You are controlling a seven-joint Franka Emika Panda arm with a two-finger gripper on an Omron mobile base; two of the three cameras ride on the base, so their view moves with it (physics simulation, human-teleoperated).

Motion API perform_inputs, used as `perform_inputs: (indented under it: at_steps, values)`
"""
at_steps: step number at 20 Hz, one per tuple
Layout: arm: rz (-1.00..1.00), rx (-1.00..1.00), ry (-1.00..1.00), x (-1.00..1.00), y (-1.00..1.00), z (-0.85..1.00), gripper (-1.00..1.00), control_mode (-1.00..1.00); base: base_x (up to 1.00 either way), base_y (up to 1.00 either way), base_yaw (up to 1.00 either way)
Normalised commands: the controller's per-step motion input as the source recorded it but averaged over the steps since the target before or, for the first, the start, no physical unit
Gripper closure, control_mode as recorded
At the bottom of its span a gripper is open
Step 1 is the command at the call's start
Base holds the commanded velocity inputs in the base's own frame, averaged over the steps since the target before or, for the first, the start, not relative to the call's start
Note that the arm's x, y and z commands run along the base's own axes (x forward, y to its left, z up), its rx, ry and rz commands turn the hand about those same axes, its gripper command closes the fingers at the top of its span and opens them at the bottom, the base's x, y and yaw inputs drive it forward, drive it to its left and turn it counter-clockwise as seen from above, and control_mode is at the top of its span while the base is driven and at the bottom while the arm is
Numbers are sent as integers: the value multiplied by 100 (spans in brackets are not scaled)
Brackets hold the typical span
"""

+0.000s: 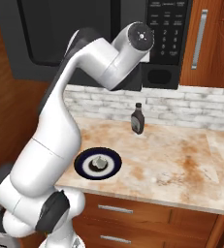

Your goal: Pick the garlic from the counter and place it in the microwave. Then turn on the microwave.

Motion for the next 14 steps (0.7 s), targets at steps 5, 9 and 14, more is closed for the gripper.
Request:
perform_inputs:
  at_steps: [5, 9, 14]
  values:
    - [-7, -1, -12, -48, 7, 8, 100, -100, 0, 0, 0]
    - [-13, -6, -11, -49, 7, 12, 100, -100, 0, 0, 0]
    - [-16, -6, -6, -44, 7, 16, 100, -100, 0, 0, 0]
